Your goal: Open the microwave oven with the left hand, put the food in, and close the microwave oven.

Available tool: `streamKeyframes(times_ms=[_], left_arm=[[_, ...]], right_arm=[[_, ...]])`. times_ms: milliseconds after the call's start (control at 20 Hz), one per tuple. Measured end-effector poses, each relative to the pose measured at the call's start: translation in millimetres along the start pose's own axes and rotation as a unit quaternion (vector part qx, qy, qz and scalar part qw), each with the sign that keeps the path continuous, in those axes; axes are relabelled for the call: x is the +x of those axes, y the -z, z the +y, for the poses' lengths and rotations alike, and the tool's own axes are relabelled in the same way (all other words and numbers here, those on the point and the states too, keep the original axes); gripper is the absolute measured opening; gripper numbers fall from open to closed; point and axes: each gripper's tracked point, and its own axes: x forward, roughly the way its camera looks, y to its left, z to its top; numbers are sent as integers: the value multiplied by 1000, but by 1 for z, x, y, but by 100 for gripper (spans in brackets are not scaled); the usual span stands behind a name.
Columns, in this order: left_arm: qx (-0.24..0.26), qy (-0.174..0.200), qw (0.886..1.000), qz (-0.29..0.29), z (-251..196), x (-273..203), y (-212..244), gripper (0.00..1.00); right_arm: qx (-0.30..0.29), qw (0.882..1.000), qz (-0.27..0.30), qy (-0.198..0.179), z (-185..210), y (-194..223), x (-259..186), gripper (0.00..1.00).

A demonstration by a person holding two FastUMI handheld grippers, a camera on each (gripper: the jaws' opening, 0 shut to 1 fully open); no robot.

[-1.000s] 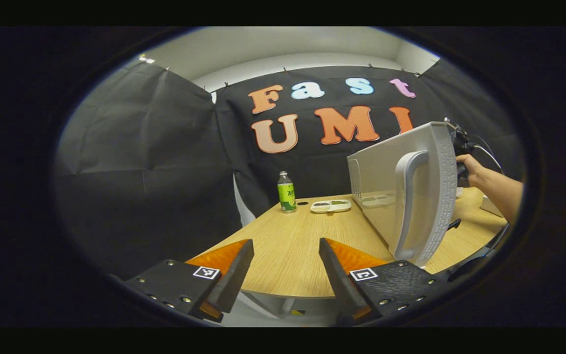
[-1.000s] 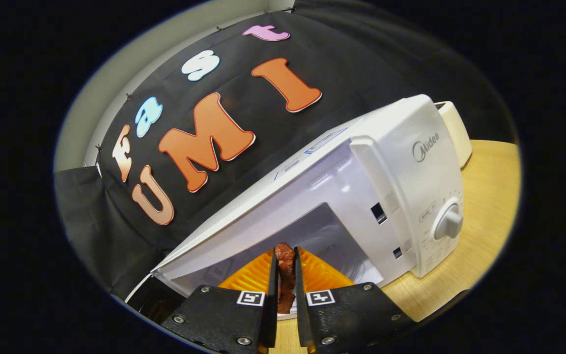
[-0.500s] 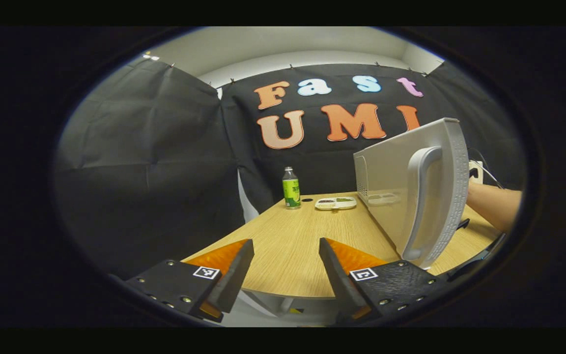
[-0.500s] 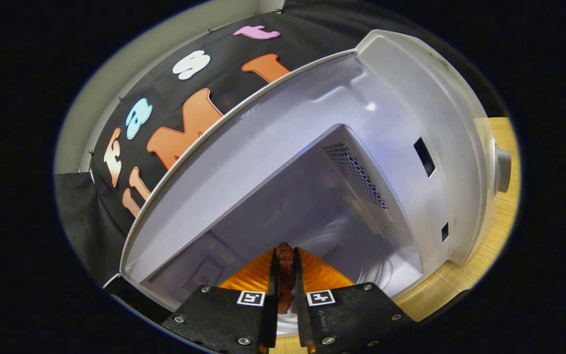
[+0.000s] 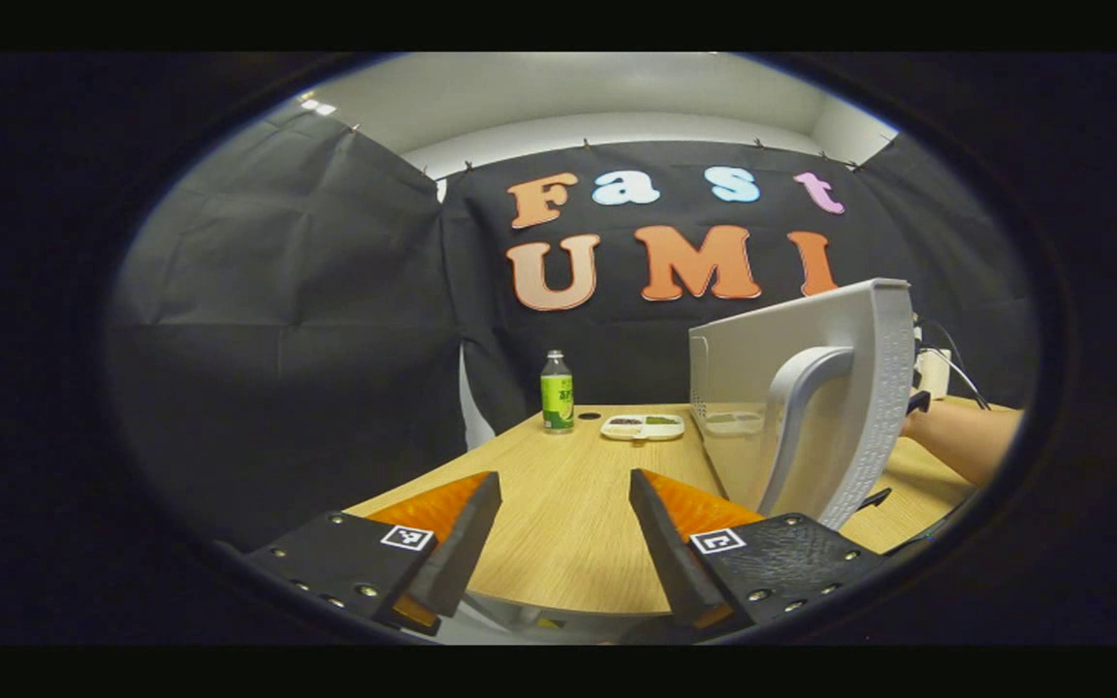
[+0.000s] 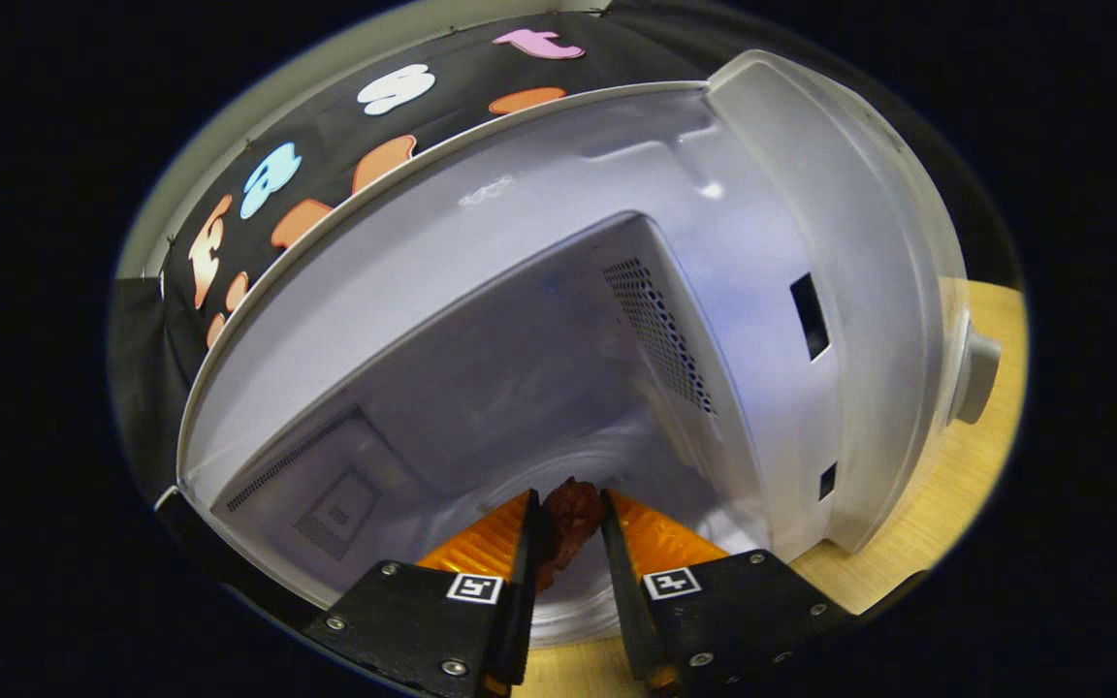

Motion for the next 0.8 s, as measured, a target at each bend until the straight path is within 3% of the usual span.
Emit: streamKeyframes(times_ms=[150,200,250,300,500,800], left_arm=[[8,10,1000,-5,-12,-4,-10,80],[10,14,1000,-6,-17,-7,-10,80],[9,18,1000,-5,-21,-7,-12,80],[9,24,1000,-6,-27,-8,-12,82],[6,34,999,-5,-39,-9,-17,78],[-21,103,994,-15,-92,-9,-29,78]], right_arm=[[-41,999,10,1,-12,-2,-15,52],[-48,999,16,-4,-13,-2,-22,48],[-58,998,20,-9,-14,-1,-31,59],[-72,997,23,-16,-15,-1,-40,63],[-118,990,32,-73,-14,-11,-95,75],[-212,968,-14,-134,-26,-62,-182,87]])
